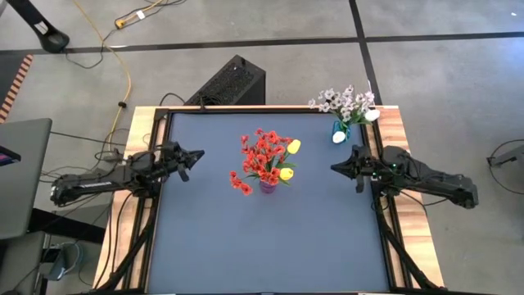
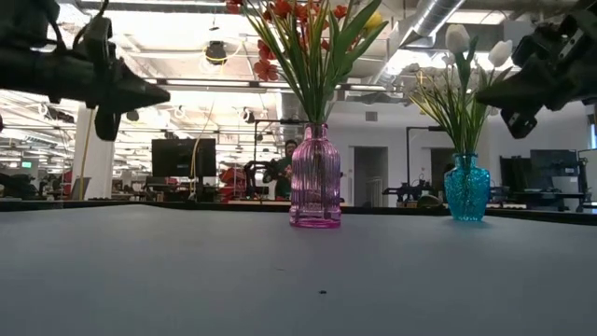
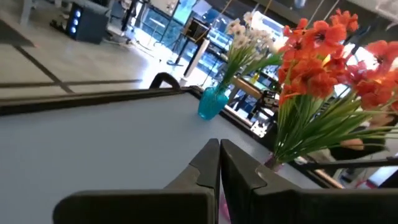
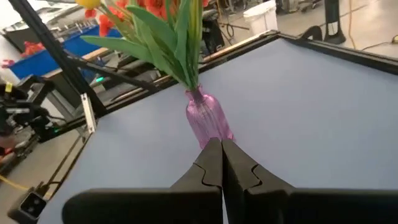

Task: Sort flowers into vase by color
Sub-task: Return to Home Position

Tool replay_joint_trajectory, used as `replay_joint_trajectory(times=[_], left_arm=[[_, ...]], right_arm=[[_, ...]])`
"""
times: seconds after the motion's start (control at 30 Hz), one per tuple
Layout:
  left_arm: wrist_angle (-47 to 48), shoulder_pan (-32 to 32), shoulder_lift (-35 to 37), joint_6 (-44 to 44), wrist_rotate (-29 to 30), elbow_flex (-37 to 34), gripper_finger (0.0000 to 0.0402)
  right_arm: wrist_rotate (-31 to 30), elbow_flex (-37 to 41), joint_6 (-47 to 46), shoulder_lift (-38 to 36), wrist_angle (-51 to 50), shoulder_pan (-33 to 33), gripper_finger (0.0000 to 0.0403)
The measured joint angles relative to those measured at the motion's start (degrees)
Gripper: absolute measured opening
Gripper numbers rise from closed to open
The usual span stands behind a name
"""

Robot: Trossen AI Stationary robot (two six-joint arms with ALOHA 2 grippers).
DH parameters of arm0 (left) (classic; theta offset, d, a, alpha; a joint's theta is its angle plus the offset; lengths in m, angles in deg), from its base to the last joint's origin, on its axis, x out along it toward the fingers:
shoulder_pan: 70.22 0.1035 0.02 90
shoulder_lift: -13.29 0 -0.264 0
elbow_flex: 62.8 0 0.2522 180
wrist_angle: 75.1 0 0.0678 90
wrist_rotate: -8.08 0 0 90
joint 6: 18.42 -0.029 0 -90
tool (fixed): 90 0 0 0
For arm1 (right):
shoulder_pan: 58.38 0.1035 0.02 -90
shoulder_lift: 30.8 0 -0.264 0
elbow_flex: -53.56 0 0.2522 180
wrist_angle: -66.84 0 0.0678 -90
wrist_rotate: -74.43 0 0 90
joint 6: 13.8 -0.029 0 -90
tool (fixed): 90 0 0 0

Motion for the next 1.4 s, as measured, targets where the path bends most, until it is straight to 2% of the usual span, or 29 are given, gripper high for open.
replay_joint_trajectory(times=[0.3, 0.5, 0.63, 0.87, 1.03, 1.13, 1.23, 1.33, 1.4], left_arm=[[0.0, 0.0, 0.0, 1.8, 1.6, -2.2, 0.0], [0.4, 0.0, 0.0, 2.7, 2.1, -2.3, 0.0], [0.4, 0.0, 0.0, -4.7, 2.3, -2.3, 0.0], [0.4, 0.0, 0.0, -15.7, 2.7, -2.3, 0.0], [-0.1, 0.0, 0.0, -16.6, 3.6, -2.4, 0.0], [0.6, 0.0, 0.0, -16.4, 3.6, -2.4, 0.0], [1.2, 0.0, 0.0, -16.2, 3.5, -2.4, 0.0], [1.6, 0.0, 0.0, -16.3, 3.5, -2.4, 0.0], [1.8, 0.0, 0.0, -16.3, 3.5, -2.4, 0.0]], right_arm=[[0.6, 0.1, 4.6, 0.2, 1.5, -1.6, 0.002], [0.5, 0.1, 11.9, 0.2, 3.5, -2.6, 0.002], [-0.9, 0.1, 16.4, 0.2, 4.2, -2.6, 0.002], [-1.4, 0.1, 15.6, 4.0, 2.1, -2.5, 0.0021], [-3.6, 0.1, 7.0, 8.1, 2.5, -2.4, 0.0031], [-4.3, 0.1, 7.9, 9.7, 6.8, -1.6, 0.003], [-8.1, 0.1, 13.0, 10.8, 12.8, -0.5, 0.0018], [-9.1, 0.1, 17.0, 10.1, 14.6, -0.1, 0.0016], [-9.0, 0.8, 15.9, 9.8, 15.4, 0.0, 0.0016]])
